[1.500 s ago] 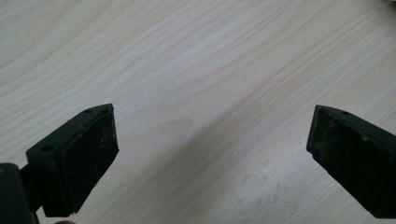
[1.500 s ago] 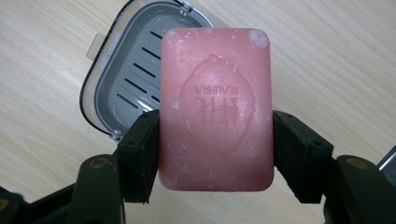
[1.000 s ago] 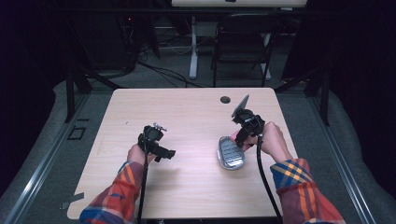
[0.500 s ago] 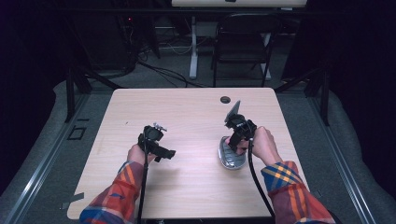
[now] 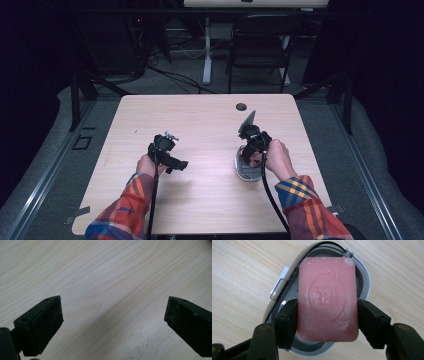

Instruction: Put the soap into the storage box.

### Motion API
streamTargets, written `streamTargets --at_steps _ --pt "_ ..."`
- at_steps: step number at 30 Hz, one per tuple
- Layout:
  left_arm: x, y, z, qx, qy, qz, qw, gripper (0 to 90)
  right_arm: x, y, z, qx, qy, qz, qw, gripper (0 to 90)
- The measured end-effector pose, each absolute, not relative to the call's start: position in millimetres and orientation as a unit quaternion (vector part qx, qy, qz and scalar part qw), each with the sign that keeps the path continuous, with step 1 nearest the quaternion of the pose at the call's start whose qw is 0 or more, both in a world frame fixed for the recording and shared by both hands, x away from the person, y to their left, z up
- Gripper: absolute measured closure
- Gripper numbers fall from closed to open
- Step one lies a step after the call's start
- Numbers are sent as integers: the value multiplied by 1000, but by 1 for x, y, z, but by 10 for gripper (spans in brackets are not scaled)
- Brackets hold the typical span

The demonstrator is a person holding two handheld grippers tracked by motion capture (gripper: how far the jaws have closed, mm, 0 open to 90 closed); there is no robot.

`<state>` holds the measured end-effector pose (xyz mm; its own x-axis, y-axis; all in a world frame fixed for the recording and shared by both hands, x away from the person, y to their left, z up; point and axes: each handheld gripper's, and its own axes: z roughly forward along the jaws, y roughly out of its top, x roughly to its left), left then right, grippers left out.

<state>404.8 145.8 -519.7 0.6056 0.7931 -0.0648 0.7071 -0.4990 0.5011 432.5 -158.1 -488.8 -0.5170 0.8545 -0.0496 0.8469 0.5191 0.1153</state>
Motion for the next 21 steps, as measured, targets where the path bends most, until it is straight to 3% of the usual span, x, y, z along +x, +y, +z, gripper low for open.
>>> streamTargets --at_steps 13,21 --pt "405 146 -520 862 434 86 246 19 427 -166 -477 483 873 59 44 398" --pt "405 145 -520 862 434 85 247 19 426 -186 -464 492 865 79 60 356"
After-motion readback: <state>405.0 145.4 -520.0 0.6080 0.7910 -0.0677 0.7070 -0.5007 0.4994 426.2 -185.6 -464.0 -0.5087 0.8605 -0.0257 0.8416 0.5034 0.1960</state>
